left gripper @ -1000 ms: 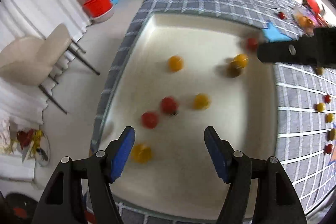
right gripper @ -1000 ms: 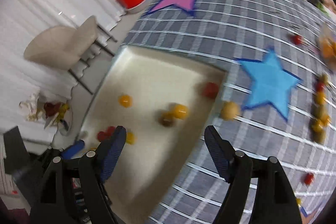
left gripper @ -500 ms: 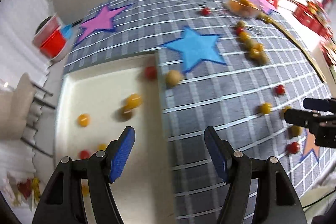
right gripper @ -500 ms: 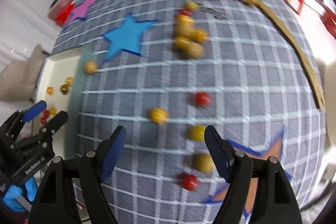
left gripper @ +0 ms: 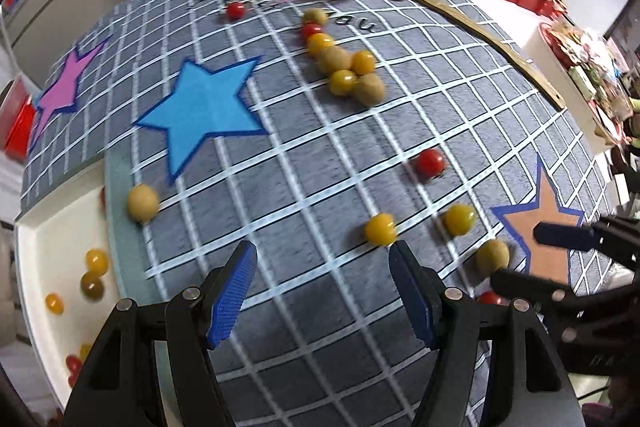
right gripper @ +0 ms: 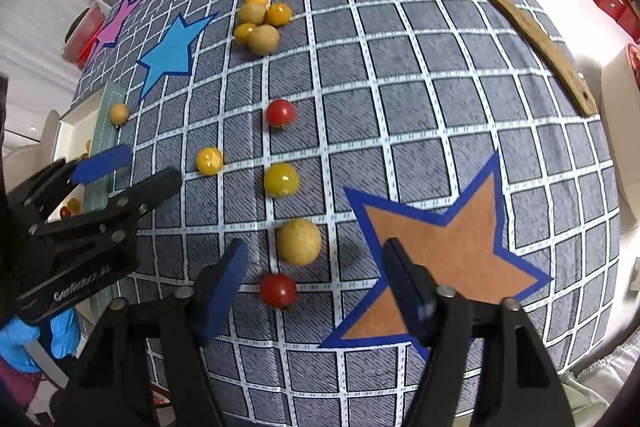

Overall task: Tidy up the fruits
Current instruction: 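Grasp a yellow cherry tomato with the left gripper while the right grasps a round yellow fruit, then carry both into the white tray and open both grippers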

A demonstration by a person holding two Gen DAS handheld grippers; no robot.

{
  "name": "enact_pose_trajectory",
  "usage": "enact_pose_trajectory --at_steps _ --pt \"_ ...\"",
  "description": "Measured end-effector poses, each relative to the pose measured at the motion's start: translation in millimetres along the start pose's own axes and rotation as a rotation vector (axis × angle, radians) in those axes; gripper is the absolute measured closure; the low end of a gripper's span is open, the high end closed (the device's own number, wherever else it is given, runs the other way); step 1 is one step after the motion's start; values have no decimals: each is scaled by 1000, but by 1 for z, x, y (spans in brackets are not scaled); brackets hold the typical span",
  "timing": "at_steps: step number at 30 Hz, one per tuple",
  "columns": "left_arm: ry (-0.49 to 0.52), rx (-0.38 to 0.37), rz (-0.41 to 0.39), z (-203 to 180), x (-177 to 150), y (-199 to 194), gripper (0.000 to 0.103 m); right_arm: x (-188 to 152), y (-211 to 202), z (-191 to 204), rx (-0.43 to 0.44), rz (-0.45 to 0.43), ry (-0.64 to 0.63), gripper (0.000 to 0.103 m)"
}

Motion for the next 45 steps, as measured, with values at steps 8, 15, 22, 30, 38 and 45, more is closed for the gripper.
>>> enact_pose_trajectory --at_steps 8,15,22,30,38,45 --pt "35 -13 23 -13 4 21 33 -5 3 -3 28 7 13 39" --pt "50 -4 38 -20 3 28 46 -4 10 4 41 5 -4 49" --pt "73 -3 35 -27 6 29 68 -4 14 12 25 7 -60 67" --pt "5 -44 44 -28 7 25 82 -2 16 15 83 18 -14 75" --pt "-46 -29 18 -10 2 3 82 3 8 9 103 12 18 75" --pt "-84 -10 -3 6 -5 -14 82 10 1 13 97 2 1 75"
Point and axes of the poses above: each gripper's, at about its wrist camera, not at the fingertips, and y roughly the way its jaws point, z to its left, x to its top, the point moved 7 cm from there along y, roughly the way its jaws point, and after that the axes turned 10 degrees about -z, right-handed, at the moved point
